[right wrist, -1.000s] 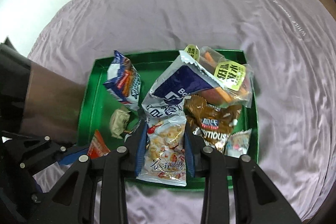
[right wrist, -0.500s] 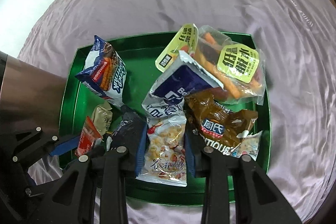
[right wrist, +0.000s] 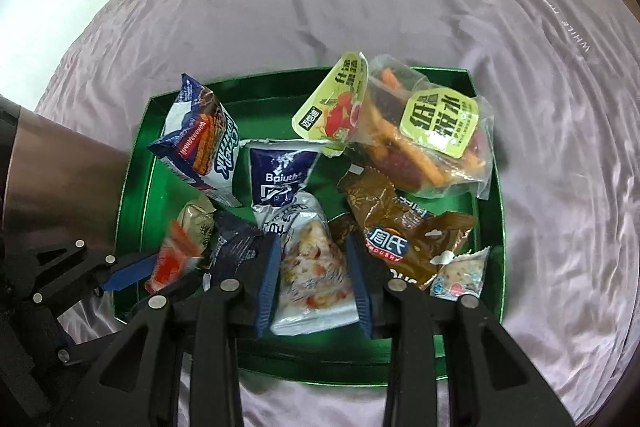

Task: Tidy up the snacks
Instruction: 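Open left tool over the tray while right tool releases the white-and-blue bag there, then lift both open tools up and away from the green tray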

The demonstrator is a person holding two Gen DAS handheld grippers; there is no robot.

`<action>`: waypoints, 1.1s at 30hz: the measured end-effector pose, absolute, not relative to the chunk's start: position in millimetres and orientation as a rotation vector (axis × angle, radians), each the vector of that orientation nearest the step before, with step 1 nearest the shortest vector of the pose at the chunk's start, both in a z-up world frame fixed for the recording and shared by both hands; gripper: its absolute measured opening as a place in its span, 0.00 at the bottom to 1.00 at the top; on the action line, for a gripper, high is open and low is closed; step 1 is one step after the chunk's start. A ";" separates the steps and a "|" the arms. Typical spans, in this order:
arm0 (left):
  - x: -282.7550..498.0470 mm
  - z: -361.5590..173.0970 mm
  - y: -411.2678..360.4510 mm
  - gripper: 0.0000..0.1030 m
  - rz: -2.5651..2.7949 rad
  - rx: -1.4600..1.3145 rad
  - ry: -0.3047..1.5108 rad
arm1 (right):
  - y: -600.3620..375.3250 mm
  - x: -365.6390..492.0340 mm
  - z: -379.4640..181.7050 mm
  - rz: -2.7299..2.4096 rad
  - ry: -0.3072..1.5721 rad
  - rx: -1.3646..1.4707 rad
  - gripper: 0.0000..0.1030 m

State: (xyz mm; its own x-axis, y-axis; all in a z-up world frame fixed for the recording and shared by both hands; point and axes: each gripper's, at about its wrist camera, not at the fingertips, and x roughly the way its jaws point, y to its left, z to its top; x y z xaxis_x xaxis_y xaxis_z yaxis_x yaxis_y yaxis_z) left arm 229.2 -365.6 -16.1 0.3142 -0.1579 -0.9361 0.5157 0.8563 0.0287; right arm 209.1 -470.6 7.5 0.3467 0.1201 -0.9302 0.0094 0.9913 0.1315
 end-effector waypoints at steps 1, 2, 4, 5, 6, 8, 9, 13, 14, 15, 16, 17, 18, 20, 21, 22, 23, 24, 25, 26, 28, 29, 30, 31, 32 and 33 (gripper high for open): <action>228.1 -14.3 -365.8 0.26 -0.455 0.349 1.167 | -471.7 207.4 9.9 0.071 1.211 0.121 0.00; 227.5 -12.8 -366.2 0.30 -0.452 0.347 1.162 | -473.6 205.4 12.3 0.070 1.206 0.121 0.00; 225.7 -8.0 -367.0 0.34 -0.452 0.340 1.149 | -477.7 200.9 18.1 0.065 1.193 0.126 0.00; 224.9 -5.5 -366.1 0.37 -0.448 0.342 1.142 | -479.5 198.7 21.3 0.062 1.186 0.128 0.00; 223.7 -3.6 -366.7 0.40 -0.440 0.342 1.144 | -480.8 195.3 24.0 0.059 1.180 0.129 0.00; 221.4 0.1 -367.9 0.42 -0.438 0.341 1.135 | -483.1 191.4 28.3 0.052 1.171 0.128 0.00; 220.0 1.8 -368.1 0.42 -0.435 0.340 1.131 | -484.0 189.1 30.6 0.049 1.165 0.131 0.00; 214.4 6.1 -367.5 0.43 -0.428 0.331 1.123 | -490.5 177.3 38.5 0.036 1.147 0.132 0.00; 213.1 7.8 -368.0 0.43 -0.429 0.328 1.121 | -490.8 175.2 39.6 0.032 1.144 0.133 0.00; 210.8 9.6 -369.0 0.43 -0.429 0.328 1.118 | -491.8 172.1 41.6 0.024 1.138 0.131 0.00; 211.8 9.7 -370.3 0.43 -0.429 0.328 1.115 | -493.9 167.8 43.6 0.017 1.133 0.129 0.00; 209.6 12.0 -371.4 0.43 -0.432 0.328 1.108 | -495.8 163.5 45.6 0.010 1.128 0.128 0.00; 207.3 13.9 -370.8 0.44 -0.435 0.326 1.104 | -497.5 160.0 47.9 0.003 1.121 0.130 0.00; 201.9 18.4 -372.9 0.45 -0.439 0.322 1.091 | -502.8 150.2 51.9 -0.015 1.109 0.132 0.00; 200.1 20.0 -373.6 0.47 -0.439 0.321 1.085 | -501.8 150.9 52.4 -0.021 1.106 0.132 0.00; 197.7 22.4 -372.9 0.47 -0.440 0.320 1.077 | -502.9 148.7 53.7 -0.029 1.100 0.133 0.04; 194.6 24.5 -373.0 0.47 -0.444 0.318 1.071 | -504.3 144.7 55.7 -0.037 1.093 0.135 0.05; 192.0 26.4 -372.5 0.47 -0.448 0.316 1.067 | -505.4 139.6 58.5 -0.047 1.084 0.137 0.07; 188.0 28.8 -372.1 0.48 -0.452 0.315 1.059 | -505.4 136.6 60.3 -0.054 1.078 0.136 0.16; 184.4 31.3 -371.2 0.48 -0.454 0.316 1.052 | -505.1 131.0 63.4 -0.062 1.068 0.135 0.22; 179.3 36.4 -369.9 0.48 -0.463 0.313 1.043 | -503.0 124.9 68.4 -0.069 1.055 0.132 0.31; 175.1 40.5 -368.3 0.48 -0.470 0.311 1.035 | -502.4 120.5 70.7 -0.072 1.048 0.131 0.31; 172.7 43.9 -367.6 0.48 -0.475 0.308 1.029 | -501.1 116.1 73.5 -0.076 1.040 0.130 0.33; 167.4 49.5 -364.9 0.48 -0.485 0.303 1.018 | -499.4 112.0 76.5 -0.081 1.032 0.128 0.39; 161.8 55.3 -361.9 0.48 -0.495 0.298 1.007 | -497.5 107.8 79.2 -0.083 1.023 0.129 0.42; 158.1 59.1 -359.6 0.48 -0.502 0.295 0.999 | -494.9 102.6 82.3 -0.082 1.013 0.134 0.47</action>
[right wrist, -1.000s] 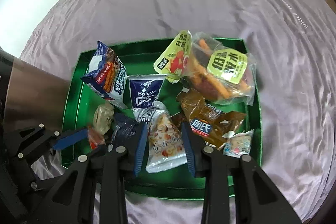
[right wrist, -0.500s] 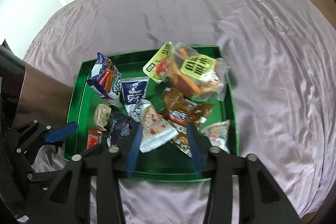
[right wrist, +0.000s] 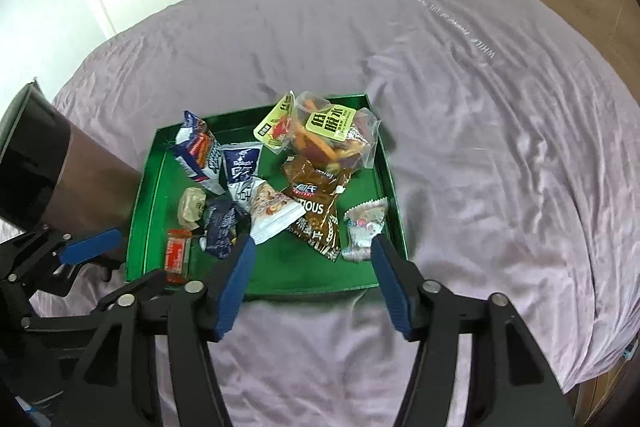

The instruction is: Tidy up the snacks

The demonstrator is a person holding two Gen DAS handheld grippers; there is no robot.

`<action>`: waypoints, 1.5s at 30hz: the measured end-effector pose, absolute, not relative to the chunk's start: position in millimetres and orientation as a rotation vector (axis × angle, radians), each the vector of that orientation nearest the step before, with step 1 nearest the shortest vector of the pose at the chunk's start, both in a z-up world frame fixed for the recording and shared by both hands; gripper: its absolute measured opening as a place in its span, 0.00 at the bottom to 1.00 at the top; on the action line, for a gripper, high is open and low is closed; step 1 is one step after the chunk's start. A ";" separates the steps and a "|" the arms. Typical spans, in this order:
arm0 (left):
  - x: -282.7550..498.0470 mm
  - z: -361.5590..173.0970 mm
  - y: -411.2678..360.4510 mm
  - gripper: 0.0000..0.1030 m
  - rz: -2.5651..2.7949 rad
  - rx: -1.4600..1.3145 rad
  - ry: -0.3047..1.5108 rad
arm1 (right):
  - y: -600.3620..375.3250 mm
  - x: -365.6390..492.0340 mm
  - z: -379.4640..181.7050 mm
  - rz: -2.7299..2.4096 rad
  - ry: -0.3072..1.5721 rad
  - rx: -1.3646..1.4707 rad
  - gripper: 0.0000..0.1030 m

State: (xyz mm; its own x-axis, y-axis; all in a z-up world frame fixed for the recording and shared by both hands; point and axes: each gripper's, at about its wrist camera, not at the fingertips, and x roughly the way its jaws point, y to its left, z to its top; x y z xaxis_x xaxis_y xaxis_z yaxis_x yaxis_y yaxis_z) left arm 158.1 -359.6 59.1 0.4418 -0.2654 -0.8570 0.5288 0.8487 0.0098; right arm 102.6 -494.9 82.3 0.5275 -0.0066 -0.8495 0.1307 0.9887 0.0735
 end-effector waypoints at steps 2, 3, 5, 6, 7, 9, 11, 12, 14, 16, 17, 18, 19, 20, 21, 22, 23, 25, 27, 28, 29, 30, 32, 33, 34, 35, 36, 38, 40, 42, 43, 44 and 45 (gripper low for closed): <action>145.6 68.2 -352.1 0.48 -0.521 0.288 0.973 | -488.2 90.9 86.6 -0.082 0.996 0.139 0.57; 140.5 70.8 -349.2 0.48 -0.527 0.287 0.964 | -484.4 85.9 87.2 -0.082 0.991 0.139 0.62; 125.6 75.2 -338.2 0.48 -0.546 0.278 0.942 | -475.0 74.3 87.3 -0.081 0.979 0.130 0.64; 119.5 75.6 -333.6 0.48 -0.555 0.274 0.936 | -470.2 68.9 86.7 -0.081 0.975 0.122 0.67; 111.1 75.8 -327.9 0.48 -0.569 0.267 0.928 | -464.9 63.7 85.3 -0.080 0.971 0.112 0.74; 90.6 73.7 -312.0 0.48 -0.582 0.251 0.893 | -452.4 51.8 81.4 -0.071 0.955 0.090 0.75; 75.7 68.0 -297.5 0.48 -0.581 0.239 0.875 | -441.2 41.4 76.0 -0.062 0.939 0.078 0.75; 70.6 65.9 -291.7 0.48 -0.577 0.235 0.871 | -434.2 35.5 72.0 -0.057 0.927 0.073 0.75; 57.7 58.7 -274.4 0.48 -0.550 0.215 0.852 | -420.7 25.1 64.4 -0.042 0.908 0.065 0.75; 48.0 51.5 -259.4 0.48 -0.490 0.214 0.836 | -404.8 13.9 54.4 -0.013 0.898 0.052 0.76; 45.5 48.9 -254.3 0.48 -0.451 0.222 0.831 | -398.9 9.5 51.8 -0.004 0.894 0.046 0.76; 42.6 46.9 -249.0 0.48 -0.414 0.226 0.823 | -391.3 2.4 50.6 0.003 0.880 0.035 0.77; 38.9 46.1 -242.5 0.49 -0.379 0.223 0.811 | -386.7 -3.1 50.5 0.011 0.866 0.031 0.78; 35.9 45.9 -236.2 0.55 -0.345 0.217 0.802 | -382.2 -7.1 51.0 0.019 0.857 0.031 0.82; 34.6 45.4 -232.0 0.64 -0.325 0.213 0.802 | -377.1 -11.2 51.6 0.026 0.855 0.034 0.94; 31.9 45.9 -227.6 0.67 -0.308 0.207 0.807 | -373.5 -14.0 52.5 0.027 0.852 0.034 0.98; 28.4 47.6 -223.4 0.68 -0.289 0.203 0.807 | -369.5 -16.6 54.3 0.031 0.844 0.030 0.98; 23.0 50.4 -217.7 0.69 -0.268 0.208 0.797 | -363.6 -20.0 56.2 0.041 0.833 0.025 0.98; 20.9 51.9 -215.3 0.69 -0.234 0.234 0.798 | -358.1 -21.6 56.3 0.037 0.828 0.020 0.98; 20.5 52.8 -214.3 0.69 -0.226 0.239 0.802 | -357.0 -21.9 56.5 0.036 0.825 0.022 0.98; 19.4 54.3 -212.2 0.69 -0.227 0.229 0.802 | -355.9 -22.2 56.5 0.038 0.824 0.024 0.98; 18.4 55.0 -211.7 0.69 -0.224 0.222 0.797 | -354.5 -22.9 56.1 0.035 0.824 0.023 0.98; 18.1 56.7 -210.1 0.69 -0.215 0.213 0.785 | -353.7 -23.3 55.8 0.027 0.825 0.016 0.99; 19.8 56.2 -210.3 0.69 -0.218 0.209 0.787 | -353.0 -24.0 55.0 0.020 0.825 0.013 1.00; 21.8 54.8 -209.4 0.69 -0.218 0.203 0.794 | -353.4 -23.7 54.1 0.014 0.825 0.012 1.00; 25.5 52.3 -208.9 0.69 -0.216 0.195 0.805 | -354.1 -23.3 53.2 0.008 0.825 0.012 1.00; 27.6 50.9 -208.6 0.69 -0.219 0.187 0.811 | -356.2 -22.5 51.7 -0.001 0.824 0.014 1.00; 30.9 47.4 -211.1 0.69 -0.226 0.192 0.816 | -360.6 -20.8 48.4 -0.010 0.827 0.022 1.00; 35.0 42.3 -217.2 0.69 -0.230 0.216 0.819 | -366.4 -18.8 44.0 -0.027 0.834 0.021 1.00; 38.0 38.5 -221.7 0.69 -0.248 0.221 0.829 | -372.2 -16.5 39.6 -0.039 0.842 0.021 1.00; 39.9 35.7 -224.1 0.69 -0.253 0.219 0.835 | -375.6 -15.4 37.3 -0.046 0.845 0.017 1.00; 41.6 32.5 -226.5 0.69 -0.255 0.218 0.837 | -378.0 -14.6 35.6 -0.051 0.848 0.014 1.00; 42.8 30.3 -228.4 0.69 -0.259 0.217 0.838 | -381.3 -13.2 33.5 -0.056 0.851 0.010 1.00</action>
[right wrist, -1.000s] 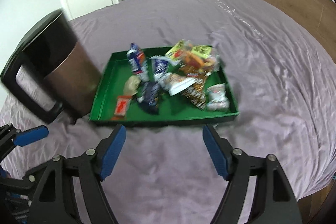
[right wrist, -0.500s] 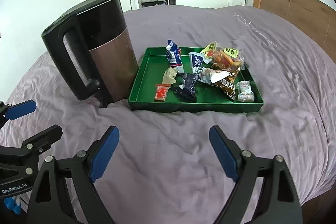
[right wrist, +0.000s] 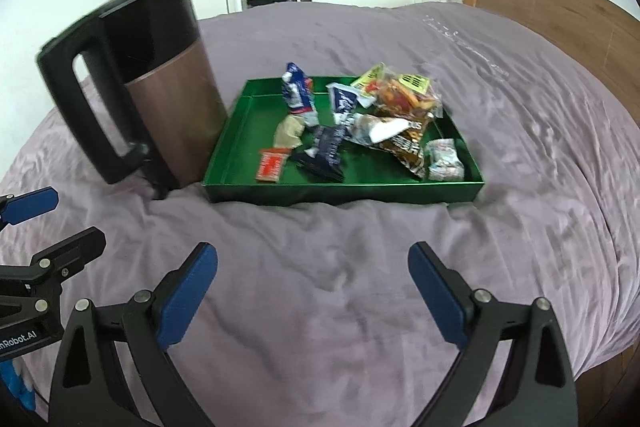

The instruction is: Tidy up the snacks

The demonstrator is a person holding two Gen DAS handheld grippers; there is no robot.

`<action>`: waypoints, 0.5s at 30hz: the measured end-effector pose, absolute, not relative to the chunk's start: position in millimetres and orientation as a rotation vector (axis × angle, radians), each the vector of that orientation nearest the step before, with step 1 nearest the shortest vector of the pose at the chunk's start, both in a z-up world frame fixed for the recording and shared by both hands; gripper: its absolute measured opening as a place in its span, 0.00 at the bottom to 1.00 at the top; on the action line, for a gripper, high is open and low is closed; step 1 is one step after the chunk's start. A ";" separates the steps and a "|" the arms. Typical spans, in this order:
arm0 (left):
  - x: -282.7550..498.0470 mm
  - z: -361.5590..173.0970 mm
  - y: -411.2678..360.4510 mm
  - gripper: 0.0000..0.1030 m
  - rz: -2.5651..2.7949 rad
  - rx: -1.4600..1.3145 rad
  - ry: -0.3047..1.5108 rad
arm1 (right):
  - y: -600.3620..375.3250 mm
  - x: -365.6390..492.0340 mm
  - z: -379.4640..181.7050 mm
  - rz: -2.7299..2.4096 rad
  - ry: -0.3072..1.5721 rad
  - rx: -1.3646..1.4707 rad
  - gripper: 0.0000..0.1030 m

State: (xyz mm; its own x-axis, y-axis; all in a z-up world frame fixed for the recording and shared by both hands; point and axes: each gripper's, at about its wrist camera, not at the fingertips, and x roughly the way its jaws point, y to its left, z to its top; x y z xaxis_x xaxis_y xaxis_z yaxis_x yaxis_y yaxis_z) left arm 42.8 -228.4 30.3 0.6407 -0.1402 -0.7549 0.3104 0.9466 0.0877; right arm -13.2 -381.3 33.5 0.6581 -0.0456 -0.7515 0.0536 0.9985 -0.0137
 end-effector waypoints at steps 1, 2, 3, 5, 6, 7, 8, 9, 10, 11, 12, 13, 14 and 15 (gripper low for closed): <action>44.2 26.8 -230.9 0.69 -0.263 0.219 0.840 | -384.0 -12.0 32.0 -0.059 0.852 0.008 1.00; 45.4 24.2 -232.3 0.69 -0.268 0.220 0.844 | -386.0 -11.0 30.9 -0.060 0.854 0.007 1.00; 46.7 21.5 -233.8 0.69 -0.272 0.220 0.850 | -388.3 -9.2 29.3 -0.063 0.856 0.003 1.00; 49.4 14.6 -236.6 0.69 -0.278 0.226 0.863 | -391.2 -6.9 26.9 -0.068 0.855 -0.004 1.00; 50.4 12.2 -237.5 0.69 -0.282 0.230 0.869 | -392.7 -5.7 25.4 -0.068 0.856 -0.005 1.00; 51.8 9.0 -238.0 0.69 -0.281 0.232 0.876 | -393.4 -5.1 24.3 -0.068 0.856 -0.005 1.00; 52.5 7.0 -238.1 0.69 -0.272 0.237 0.877 | -394.4 -3.9 22.8 -0.067 0.858 -0.006 1.00; 53.2 5.8 -237.9 0.69 -0.265 0.241 0.876 | -394.6 -3.2 21.9 -0.067 0.858 -0.006 1.00; 54.1 4.9 -237.3 0.69 -0.263 0.241 0.877 | -395.0 -2.5 20.8 -0.064 0.859 -0.006 1.00; 55.0 4.1 -236.7 0.69 -0.262 0.239 0.879 | -395.1 -1.9 19.9 -0.063 0.861 -0.006 1.00; 55.9 3.8 -235.9 0.69 -0.262 0.237 0.881 | -394.8 -1.0 18.8 -0.062 0.862 -0.008 1.00; 57.0 3.3 -235.3 0.69 -0.264 0.234 0.882 | -394.6 -0.4 18.1 -0.062 0.862 -0.008 1.00; 57.5 3.3 -235.0 0.69 -0.264 0.232 0.882 | -394.3 0.3 17.6 -0.060 0.863 -0.008 1.00; 58.1 3.2 -234.7 0.69 -0.265 0.233 0.880 | -393.9 0.9 17.0 -0.058 0.863 -0.007 1.00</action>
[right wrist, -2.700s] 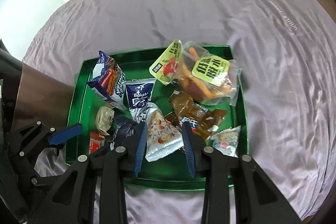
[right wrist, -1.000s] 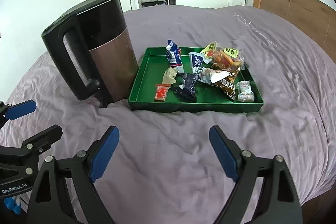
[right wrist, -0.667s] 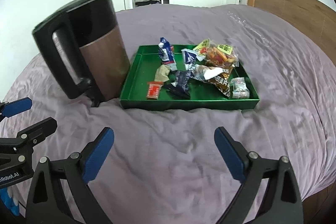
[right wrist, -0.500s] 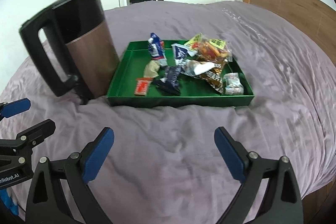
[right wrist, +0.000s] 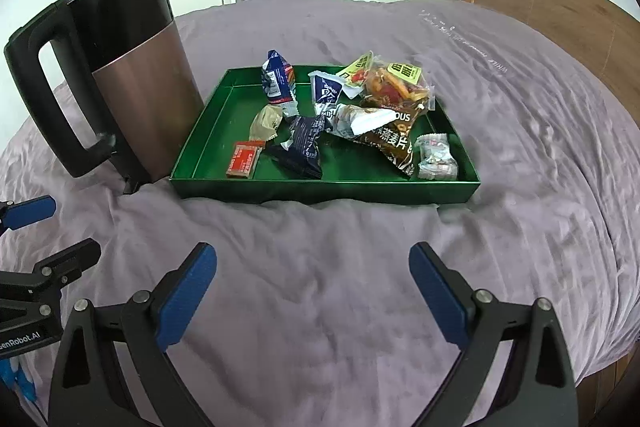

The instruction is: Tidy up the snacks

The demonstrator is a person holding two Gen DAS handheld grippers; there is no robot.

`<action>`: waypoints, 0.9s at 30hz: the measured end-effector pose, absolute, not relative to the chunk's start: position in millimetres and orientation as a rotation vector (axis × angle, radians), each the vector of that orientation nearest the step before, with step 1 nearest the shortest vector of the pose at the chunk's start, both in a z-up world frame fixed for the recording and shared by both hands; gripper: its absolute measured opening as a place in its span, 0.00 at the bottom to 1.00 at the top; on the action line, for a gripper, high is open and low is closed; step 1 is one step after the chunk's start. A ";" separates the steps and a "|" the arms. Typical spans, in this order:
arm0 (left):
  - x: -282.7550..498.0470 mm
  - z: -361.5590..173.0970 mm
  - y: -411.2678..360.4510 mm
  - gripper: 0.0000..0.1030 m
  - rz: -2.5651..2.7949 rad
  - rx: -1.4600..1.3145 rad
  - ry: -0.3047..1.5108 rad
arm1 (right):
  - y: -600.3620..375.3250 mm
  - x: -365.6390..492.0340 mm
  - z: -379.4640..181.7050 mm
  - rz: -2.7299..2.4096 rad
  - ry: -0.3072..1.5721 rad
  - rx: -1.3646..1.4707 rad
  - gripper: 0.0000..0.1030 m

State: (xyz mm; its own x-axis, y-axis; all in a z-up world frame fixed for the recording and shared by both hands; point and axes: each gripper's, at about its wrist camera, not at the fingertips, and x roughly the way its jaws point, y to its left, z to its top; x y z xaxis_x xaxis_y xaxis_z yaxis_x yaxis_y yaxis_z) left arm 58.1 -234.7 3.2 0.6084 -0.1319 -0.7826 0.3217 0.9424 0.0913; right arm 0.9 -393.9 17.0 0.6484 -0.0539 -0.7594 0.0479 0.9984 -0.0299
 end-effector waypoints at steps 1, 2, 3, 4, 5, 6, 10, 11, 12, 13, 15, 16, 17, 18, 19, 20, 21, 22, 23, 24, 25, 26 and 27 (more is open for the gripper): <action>57.8 3.3 -234.4 0.69 -0.265 0.234 0.878 | -393.7 1.4 16.6 -0.057 0.864 -0.009 1.00; 57.8 3.0 -234.4 0.69 -0.264 0.235 0.877 | -393.2 1.8 16.0 -0.057 0.864 -0.011 1.00; 58.8 2.7 -234.1 0.69 -0.266 0.236 0.877 | -392.9 2.2 15.3 -0.057 0.865 -0.013 1.00; 59.2 2.1 -233.9 0.69 -0.267 0.236 0.878 | -392.7 2.4 14.6 -0.057 0.868 -0.013 1.00; 59.4 1.3 -233.9 0.69 -0.266 0.238 0.880 | -392.4 2.5 13.7 -0.058 0.870 -0.015 1.00; 59.8 1.0 -233.8 0.69 -0.266 0.241 0.879 | -392.0 2.8 12.8 -0.060 0.872 -0.019 1.00; 60.8 0.7 -234.2 0.69 -0.270 0.242 0.878 | -393.7 3.2 10.6 -0.064 0.878 -0.014 1.00; 61.0 0.8 -234.6 0.69 -0.272 0.242 0.877 | -394.0 3.4 10.2 -0.065 0.879 -0.015 1.00; 61.3 1.2 -235.1 0.69 -0.275 0.243 0.875 | -394.4 3.9 9.8 -0.065 0.881 -0.018 1.00; 61.2 1.6 -235.8 0.69 -0.277 0.246 0.872 | -394.1 3.5 9.8 -0.066 0.881 -0.017 1.00; 61.1 2.2 -236.4 0.69 -0.279 0.248 0.866 | -393.8 3.4 9.8 -0.067 0.880 -0.016 1.00; 61.4 2.3 -236.7 0.69 -0.277 0.250 0.864 | -393.6 3.4 9.8 -0.066 0.881 -0.015 1.00; 61.5 2.1 -236.9 0.69 -0.280 0.250 0.865 | -393.4 3.3 9.9 -0.066 0.881 -0.016 1.00; 61.8 2.1 -236.9 0.69 -0.284 0.250 0.866 | -393.9 3.3 9.5 -0.066 0.881 -0.019 1.00; 61.9 1.5 -237.3 0.69 -0.283 0.252 0.867 | -393.6 3.2 9.5 -0.066 0.881 -0.018 1.00; 62.2 1.3 -237.5 0.69 -0.282 0.254 0.867 | -393.4 3.2 9.5 -0.066 0.881 -0.017 1.00; 62.3 1.0 -237.7 0.69 -0.283 0.255 0.868 | -393.3 3.1 9.4 -0.066 0.882 -0.017 1.00; 62.3 1.2 -237.3 0.69 -0.285 0.256 0.868 | -393.3 3.1 9.3 -0.066 0.882 -0.017 1.00; 62.4 0.8 -237.5 0.69 -0.285 0.257 0.869 | -393.1 3.2 9.0 -0.066 0.883 -0.018 1.00; 62.5 0.5 -237.7 0.69 -0.283 0.258 0.869 | -393.7 3.1 8.4 -0.064 0.883 -0.020 1.00; 62.3 0.6 -237.0 0.69 -0.283 0.259 0.869 | -393.3 3.1 8.5 -0.065 0.883 -0.020 1.00; 62.2 0.7 -236.9 0.69 -0.283 0.259 0.868 | -393.2 3.1 8.5 -0.065 0.883 -0.020 1.00; 62.2 0.8 -236.8 0.69 -0.285 0.259 0.868 | -393.8 3.5 8.1 -0.064 0.883 -0.022 1.00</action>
State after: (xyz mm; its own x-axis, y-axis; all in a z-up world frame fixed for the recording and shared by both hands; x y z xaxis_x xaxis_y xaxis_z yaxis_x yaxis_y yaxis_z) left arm 62.2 -236.8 0.8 0.6130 -0.1396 -0.7776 0.3478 0.9314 0.1070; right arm 3.5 -393.8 8.1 0.6330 -0.0648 -0.7714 0.0470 0.9979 -0.0452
